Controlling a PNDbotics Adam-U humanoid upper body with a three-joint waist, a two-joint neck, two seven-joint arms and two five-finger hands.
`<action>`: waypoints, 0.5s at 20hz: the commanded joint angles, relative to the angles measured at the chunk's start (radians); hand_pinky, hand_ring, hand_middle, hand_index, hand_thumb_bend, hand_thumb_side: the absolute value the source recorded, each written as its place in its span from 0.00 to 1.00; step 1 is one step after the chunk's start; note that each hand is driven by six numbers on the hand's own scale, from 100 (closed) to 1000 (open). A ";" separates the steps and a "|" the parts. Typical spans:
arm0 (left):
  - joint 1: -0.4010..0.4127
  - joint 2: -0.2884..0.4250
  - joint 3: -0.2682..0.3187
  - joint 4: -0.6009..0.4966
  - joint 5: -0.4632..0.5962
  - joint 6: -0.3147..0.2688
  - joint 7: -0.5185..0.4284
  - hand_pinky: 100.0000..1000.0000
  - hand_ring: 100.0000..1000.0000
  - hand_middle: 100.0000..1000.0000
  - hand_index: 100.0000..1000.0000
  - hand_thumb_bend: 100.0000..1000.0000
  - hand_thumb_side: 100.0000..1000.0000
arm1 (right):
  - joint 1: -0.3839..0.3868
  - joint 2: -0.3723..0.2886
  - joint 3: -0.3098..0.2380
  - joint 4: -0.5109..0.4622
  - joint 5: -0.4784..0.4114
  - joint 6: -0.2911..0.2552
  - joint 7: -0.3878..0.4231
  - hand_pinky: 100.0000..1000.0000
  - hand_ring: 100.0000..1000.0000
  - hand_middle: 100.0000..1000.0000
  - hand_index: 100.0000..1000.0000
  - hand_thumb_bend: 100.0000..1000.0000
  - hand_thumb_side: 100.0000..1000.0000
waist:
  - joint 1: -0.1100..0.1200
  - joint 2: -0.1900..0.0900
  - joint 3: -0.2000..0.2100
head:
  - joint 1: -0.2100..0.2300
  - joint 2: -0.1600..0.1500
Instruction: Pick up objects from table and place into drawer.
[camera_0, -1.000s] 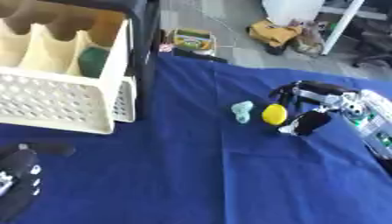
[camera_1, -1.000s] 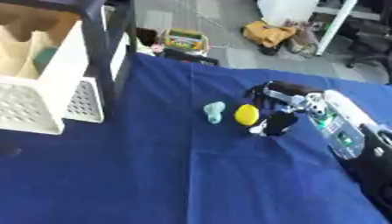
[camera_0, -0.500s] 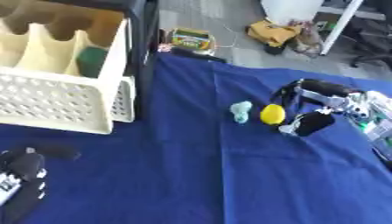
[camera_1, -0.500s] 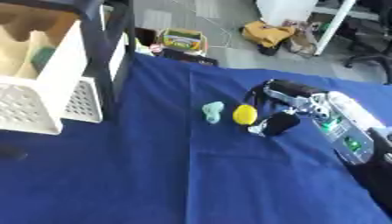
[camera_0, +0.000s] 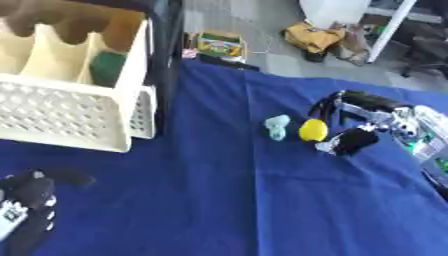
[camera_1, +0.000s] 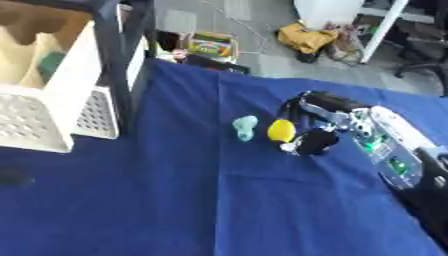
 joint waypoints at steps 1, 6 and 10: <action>-0.007 0.003 0.000 -0.014 -0.006 0.001 -0.002 0.00 0.00 0.00 0.75 0.00 1.00 | -0.009 -0.026 -0.006 0.004 0.018 -0.006 0.002 0.53 0.69 0.55 0.80 0.33 0.37 | 0.005 -0.023 0.001 | -0.004 -0.013; -0.006 0.002 -0.002 -0.014 -0.007 0.007 -0.005 0.00 0.00 0.00 0.75 0.00 1.00 | -0.011 -0.024 -0.008 0.008 0.018 -0.014 0.013 0.48 0.66 0.51 0.78 0.31 0.36 | 0.005 -0.024 -0.001 | -0.005 -0.013; -0.005 0.000 -0.001 -0.014 -0.008 0.009 -0.008 0.00 0.00 0.00 0.75 0.00 1.00 | -0.013 -0.025 -0.010 0.003 0.003 -0.008 0.001 0.45 0.63 0.47 0.75 0.28 0.37 | 0.006 -0.024 -0.003 | -0.003 -0.010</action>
